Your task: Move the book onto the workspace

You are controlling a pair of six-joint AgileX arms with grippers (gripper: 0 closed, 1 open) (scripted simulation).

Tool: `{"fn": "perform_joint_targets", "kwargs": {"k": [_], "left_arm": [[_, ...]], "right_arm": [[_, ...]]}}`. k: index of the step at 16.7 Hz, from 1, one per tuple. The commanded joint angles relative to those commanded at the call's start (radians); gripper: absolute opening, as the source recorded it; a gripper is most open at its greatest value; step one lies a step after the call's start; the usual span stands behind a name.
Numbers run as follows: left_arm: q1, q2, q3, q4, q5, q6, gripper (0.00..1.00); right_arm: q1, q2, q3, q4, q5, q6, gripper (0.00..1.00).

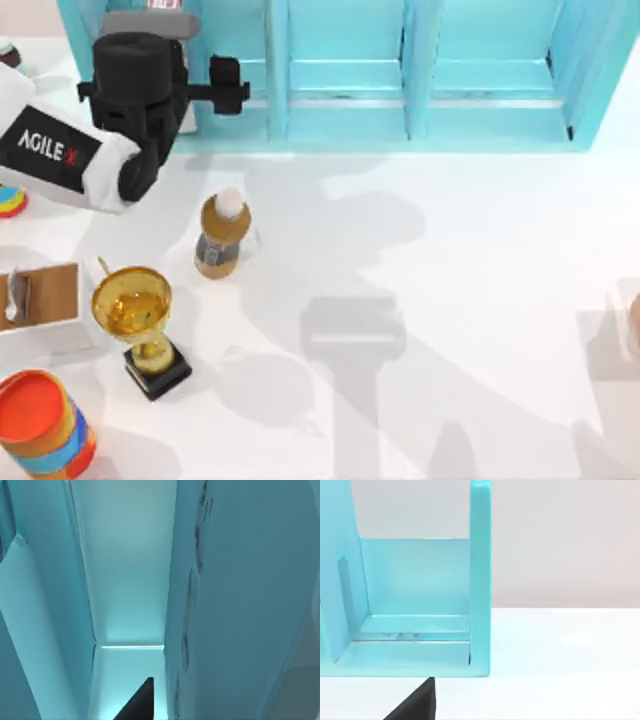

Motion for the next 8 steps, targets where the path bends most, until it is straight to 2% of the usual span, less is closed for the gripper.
{"fn": "perform_joint_targets", "kwargs": {"k": [8], "left_arm": [[0.0,0.0,0.0,0.0,0.0,0.0,0.1]], "right_arm": [[0.0,0.0,0.0,0.0,0.0,0.0,1.0]]}}
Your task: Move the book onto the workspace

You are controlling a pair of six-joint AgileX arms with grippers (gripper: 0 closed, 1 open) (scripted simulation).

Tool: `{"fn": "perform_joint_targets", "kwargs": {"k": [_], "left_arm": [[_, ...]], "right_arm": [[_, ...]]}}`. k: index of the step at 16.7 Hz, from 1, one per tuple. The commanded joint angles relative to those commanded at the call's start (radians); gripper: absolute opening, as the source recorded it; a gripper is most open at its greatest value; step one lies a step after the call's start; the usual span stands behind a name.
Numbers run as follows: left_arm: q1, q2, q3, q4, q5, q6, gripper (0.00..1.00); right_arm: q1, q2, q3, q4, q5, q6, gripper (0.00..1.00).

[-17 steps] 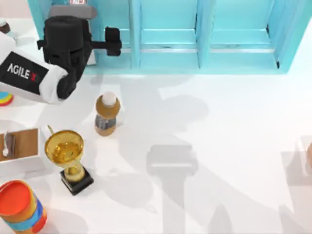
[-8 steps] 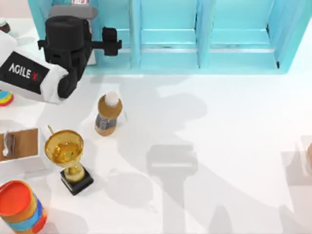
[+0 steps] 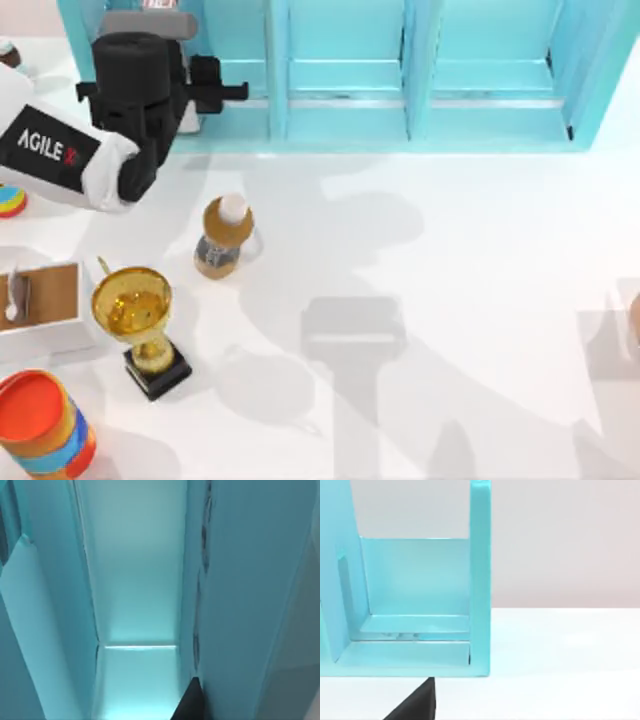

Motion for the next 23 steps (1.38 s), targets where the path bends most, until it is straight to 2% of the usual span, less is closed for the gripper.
{"fn": "perform_joint_targets", "kwargs": {"k": [1,2,13,17,23], "left_arm": [[0.0,0.0,0.0,0.0,0.0,0.0,0.02],[0.0,0.0,0.0,0.0,0.0,0.0,0.0],[0.001,-0.037,-0.011,-0.028,-0.002,-0.007,0.0],[-0.03,-0.225,-0.081,-0.169,-0.02,-0.032,0.0],[-0.148,-0.682,-0.241,-0.474,-0.09,-0.049,0.0]], "right_arm": [[0.0,0.0,0.0,0.0,0.0,0.0,1.0],[0.0,0.0,0.0,0.0,0.0,0.0,1.0],[0.0,0.0,0.0,0.0,0.0,0.0,1.0],[0.0,0.0,0.0,0.0,0.0,0.0,1.0],[0.0,0.0,0.0,0.0,0.0,0.0,1.0]]}}
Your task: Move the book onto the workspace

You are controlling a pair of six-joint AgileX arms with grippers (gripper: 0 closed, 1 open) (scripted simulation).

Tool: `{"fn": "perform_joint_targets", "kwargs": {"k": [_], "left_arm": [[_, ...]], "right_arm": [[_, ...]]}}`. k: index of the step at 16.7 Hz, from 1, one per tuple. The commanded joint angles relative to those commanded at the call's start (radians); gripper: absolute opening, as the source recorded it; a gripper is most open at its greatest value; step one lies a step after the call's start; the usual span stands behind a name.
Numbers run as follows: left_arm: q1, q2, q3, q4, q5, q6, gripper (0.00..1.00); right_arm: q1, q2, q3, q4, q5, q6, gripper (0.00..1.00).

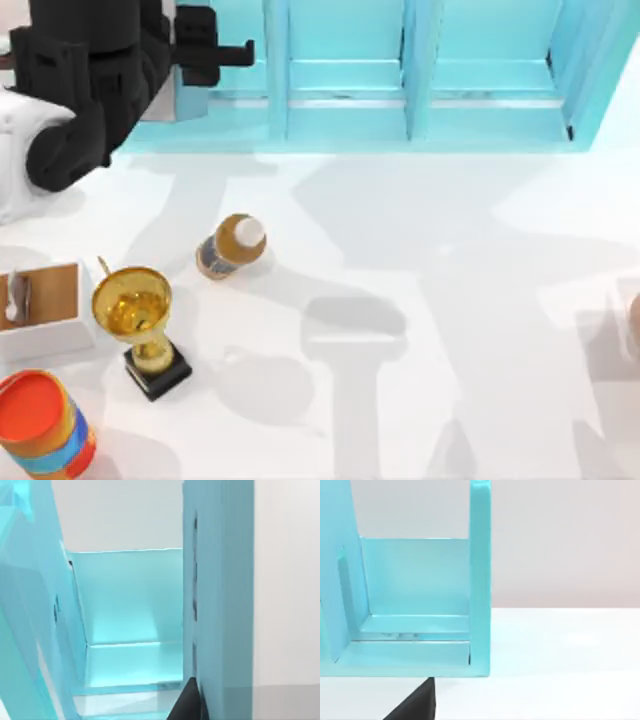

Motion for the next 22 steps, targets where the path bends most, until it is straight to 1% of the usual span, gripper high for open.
{"fn": "perform_joint_targets", "kwargs": {"k": [3,6,8,13,15,18,20,22], "left_arm": [[-0.031,-0.208,-0.057,-0.131,-0.05,-0.002,0.0],[-0.042,-0.331,-0.092,-0.217,-0.092,-0.008,0.0],[-0.044,-0.36,-0.1,-0.24,-0.104,-0.011,0.0],[-0.039,-0.354,-0.101,-0.239,-0.103,-0.009,0.0],[-0.055,-0.346,-0.099,-0.23,-0.117,-0.04,0.0],[-0.114,-0.313,-0.092,-0.2,-0.173,-0.164,0.0],[-0.174,-0.278,-0.086,-0.172,-0.228,-0.296,0.0],[-0.244,-0.234,-0.08,-0.14,-0.292,-0.458,0.0]], "right_arm": [[0.0,0.0,0.0,0.0,0.0,0.0,1.0],[0.0,0.0,0.0,0.0,0.0,0.0,1.0],[0.0,0.0,0.0,0.0,0.0,0.0,1.0],[0.0,0.0,0.0,0.0,0.0,0.0,1.0],[0.0,0.0,0.0,0.0,0.0,0.0,1.0],[0.0,0.0,0.0,0.0,0.0,0.0,1.0],[0.0,0.0,0.0,0.0,0.0,0.0,1.0],[0.0,0.0,0.0,0.0,0.0,0.0,1.0]]}}
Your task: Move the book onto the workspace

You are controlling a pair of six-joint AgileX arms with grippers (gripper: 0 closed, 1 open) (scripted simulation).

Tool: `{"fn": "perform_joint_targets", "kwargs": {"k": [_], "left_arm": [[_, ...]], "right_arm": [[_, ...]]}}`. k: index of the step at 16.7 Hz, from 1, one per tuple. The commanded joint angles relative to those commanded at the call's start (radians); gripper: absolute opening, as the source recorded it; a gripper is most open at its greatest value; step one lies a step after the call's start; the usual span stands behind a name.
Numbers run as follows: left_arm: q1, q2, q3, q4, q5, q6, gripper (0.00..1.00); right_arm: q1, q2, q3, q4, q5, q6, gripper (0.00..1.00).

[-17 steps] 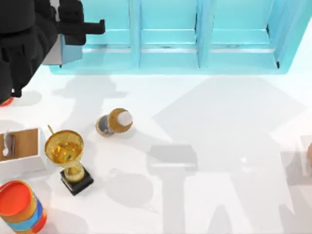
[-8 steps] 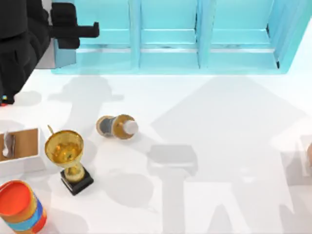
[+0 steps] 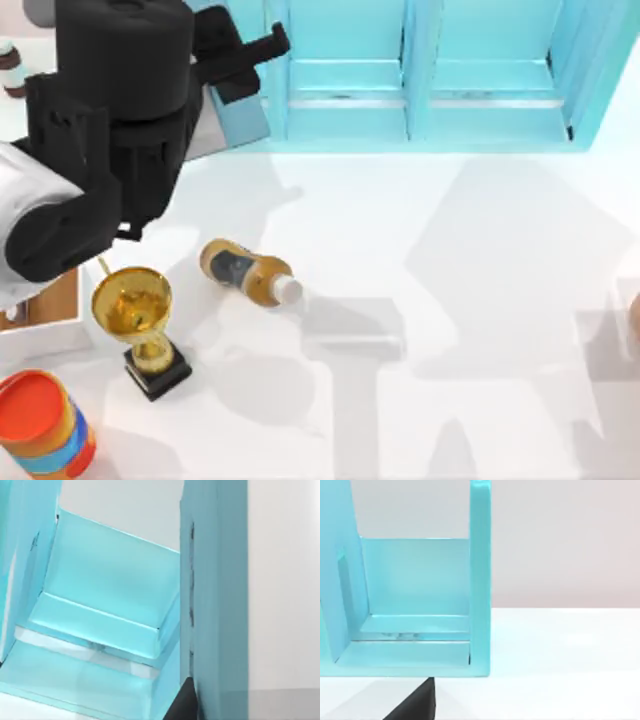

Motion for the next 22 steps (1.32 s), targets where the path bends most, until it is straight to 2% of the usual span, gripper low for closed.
{"fn": "perform_joint_targets", "kwargs": {"k": [9,14,18,22], "left_arm": [[-0.373,0.298,0.045,0.135,-0.326,-0.902,0.0],[-0.551,0.484,0.076,0.179,-0.475,-1.345,0.0],[-0.639,0.587,0.091,0.194,-0.545,-1.568,0.0],[-0.663,0.617,0.094,0.196,-0.563,-1.628,0.0]], "right_arm": [[0.0,0.0,0.0,0.0,0.0,0.0,1.0],[0.0,0.0,0.0,0.0,0.0,0.0,1.0],[0.0,0.0,0.0,0.0,0.0,0.0,1.0],[0.0,0.0,0.0,0.0,0.0,0.0,1.0]]}}
